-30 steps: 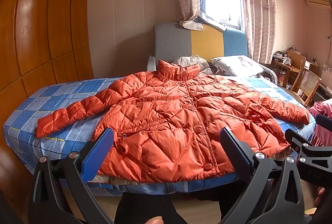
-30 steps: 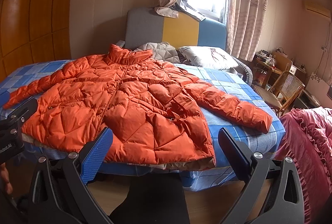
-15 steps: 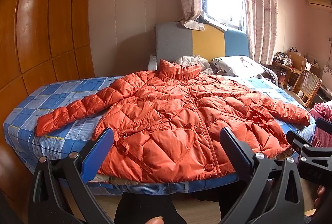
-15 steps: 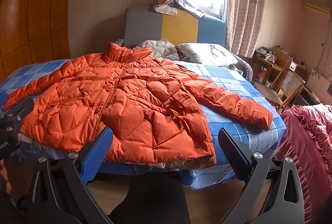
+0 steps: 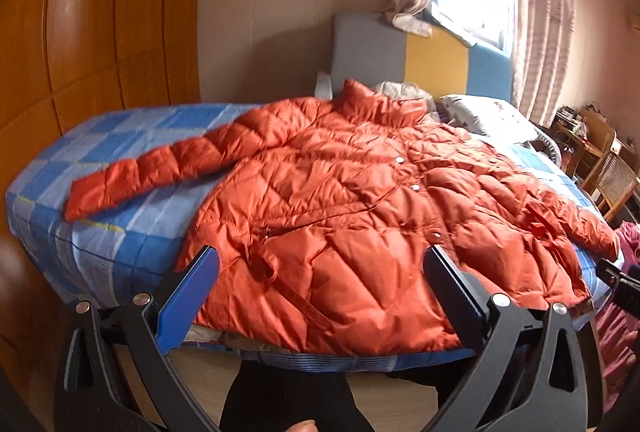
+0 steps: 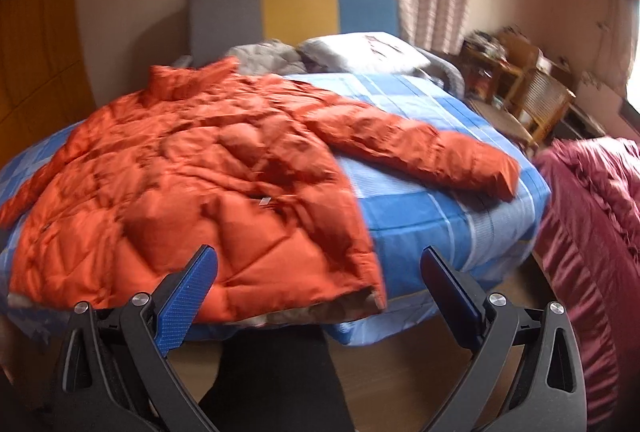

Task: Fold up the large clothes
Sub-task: 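Reach the right tool to the jacket sleeve cuff and close on it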

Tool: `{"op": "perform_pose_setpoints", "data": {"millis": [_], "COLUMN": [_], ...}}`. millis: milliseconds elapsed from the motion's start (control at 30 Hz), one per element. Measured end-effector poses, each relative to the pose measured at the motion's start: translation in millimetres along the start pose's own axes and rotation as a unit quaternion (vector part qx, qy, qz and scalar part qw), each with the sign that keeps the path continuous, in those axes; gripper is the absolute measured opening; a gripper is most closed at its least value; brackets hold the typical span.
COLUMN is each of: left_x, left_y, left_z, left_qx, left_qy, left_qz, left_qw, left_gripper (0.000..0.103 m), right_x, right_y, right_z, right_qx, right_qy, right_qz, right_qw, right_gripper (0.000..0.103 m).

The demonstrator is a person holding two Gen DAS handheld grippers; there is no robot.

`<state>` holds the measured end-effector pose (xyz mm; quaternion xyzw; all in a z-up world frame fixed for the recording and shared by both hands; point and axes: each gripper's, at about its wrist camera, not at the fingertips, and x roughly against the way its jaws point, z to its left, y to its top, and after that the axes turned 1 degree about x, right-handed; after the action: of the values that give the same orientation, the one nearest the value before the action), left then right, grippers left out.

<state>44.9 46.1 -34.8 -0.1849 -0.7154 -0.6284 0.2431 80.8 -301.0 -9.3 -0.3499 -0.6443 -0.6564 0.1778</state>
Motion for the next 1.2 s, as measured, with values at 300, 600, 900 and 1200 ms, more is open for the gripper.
{"op": "perform_pose_setpoints", "data": {"millis": [300, 600, 900, 1200], "left_x": [-37, -82, -118, -179], "left_y": [12, 43, 51, 74], "left_z": [-12, -16, -19, -6], "left_qx": [-0.038, -0.035, -0.044, 0.004], "left_qy": [-0.008, -0.032, -0.021, -0.025], "left_qz": [0.022, 0.04, 0.06, 0.114], "left_qw": [0.999, 0.9981, 0.997, 0.9932], "left_gripper": [0.101, 0.101, 0.101, 0.101], "right_x": [-75, -145, -178, -194], "right_y": [20, 45, 38, 47], "right_z": [-77, -145, -218, -247], "right_qx": [-0.126, -0.23, -0.37, -0.443], "right_qy": [-0.024, -0.059, -0.073, -0.063], "right_qz": [0.071, 0.114, 0.127, 0.097], "right_qw": [0.989, 0.965, 0.918, 0.889], "right_gripper": [0.1, 0.079, 0.064, 0.04]}}
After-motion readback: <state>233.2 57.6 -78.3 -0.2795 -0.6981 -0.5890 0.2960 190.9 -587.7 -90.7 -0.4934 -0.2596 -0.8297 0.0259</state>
